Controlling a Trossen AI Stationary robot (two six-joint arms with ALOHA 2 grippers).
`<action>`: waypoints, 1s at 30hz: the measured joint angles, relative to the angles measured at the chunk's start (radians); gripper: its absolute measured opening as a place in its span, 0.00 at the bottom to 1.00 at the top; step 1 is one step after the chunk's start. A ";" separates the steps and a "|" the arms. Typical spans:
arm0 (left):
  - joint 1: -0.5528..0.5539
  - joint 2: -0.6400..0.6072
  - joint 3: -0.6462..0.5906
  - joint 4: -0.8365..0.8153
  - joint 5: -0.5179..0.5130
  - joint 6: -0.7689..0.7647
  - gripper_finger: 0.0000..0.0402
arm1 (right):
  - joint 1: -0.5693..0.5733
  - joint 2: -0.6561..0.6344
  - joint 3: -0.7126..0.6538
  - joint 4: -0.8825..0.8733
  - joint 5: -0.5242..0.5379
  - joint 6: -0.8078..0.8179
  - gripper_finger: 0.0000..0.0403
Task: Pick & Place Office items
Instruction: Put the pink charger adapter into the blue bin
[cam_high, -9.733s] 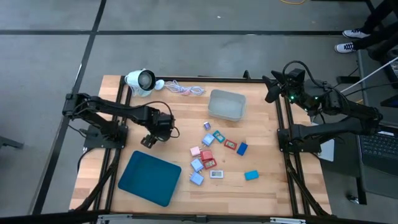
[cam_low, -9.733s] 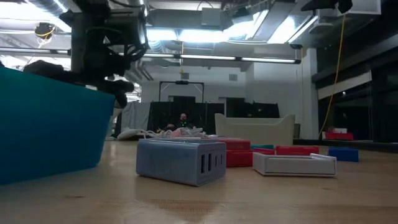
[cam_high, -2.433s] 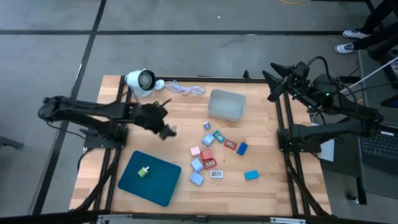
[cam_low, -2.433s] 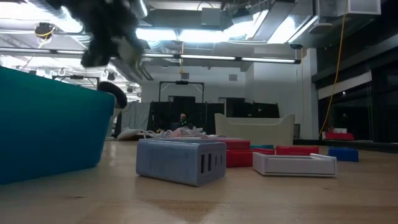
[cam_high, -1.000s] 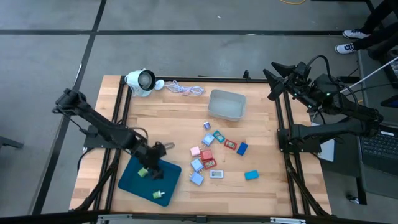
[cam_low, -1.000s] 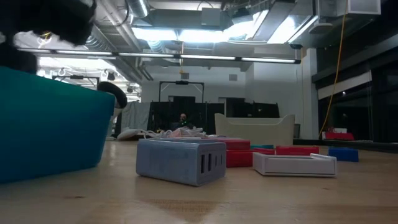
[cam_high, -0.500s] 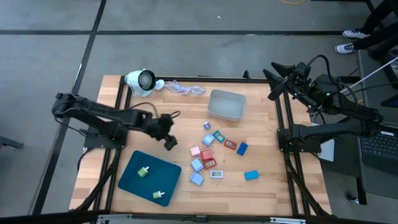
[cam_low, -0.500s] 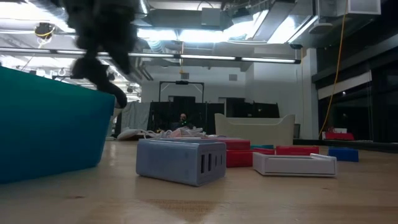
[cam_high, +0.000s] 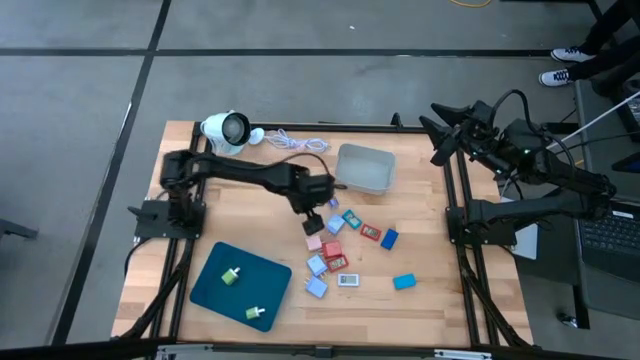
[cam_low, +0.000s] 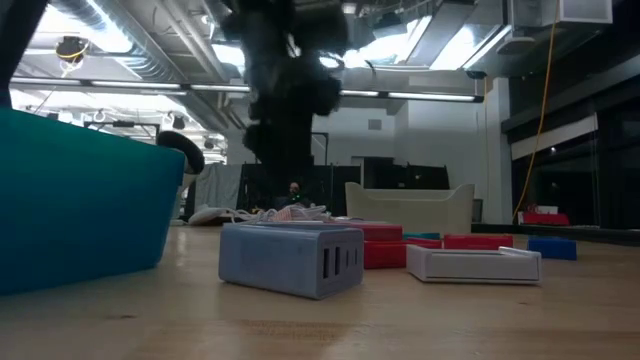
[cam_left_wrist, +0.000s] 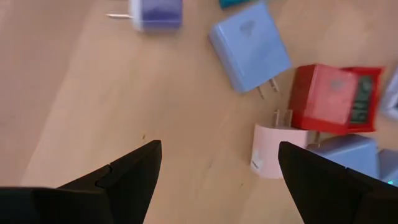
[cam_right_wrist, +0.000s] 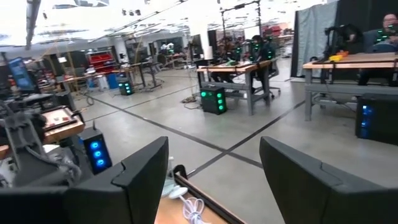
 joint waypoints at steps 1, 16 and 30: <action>-0.008 0.023 0.018 -0.002 0.007 -0.002 0.79 | 0.000 0.000 0.000 0.000 -0.010 0.000 0.64; -0.137 0.095 0.070 -0.037 -0.027 -0.207 0.79 | 0.000 0.000 0.000 -0.040 -0.092 -0.004 0.64; -0.161 0.143 0.070 -0.030 -0.052 -0.215 0.79 | 0.000 0.000 0.000 -0.057 -0.098 -0.003 0.64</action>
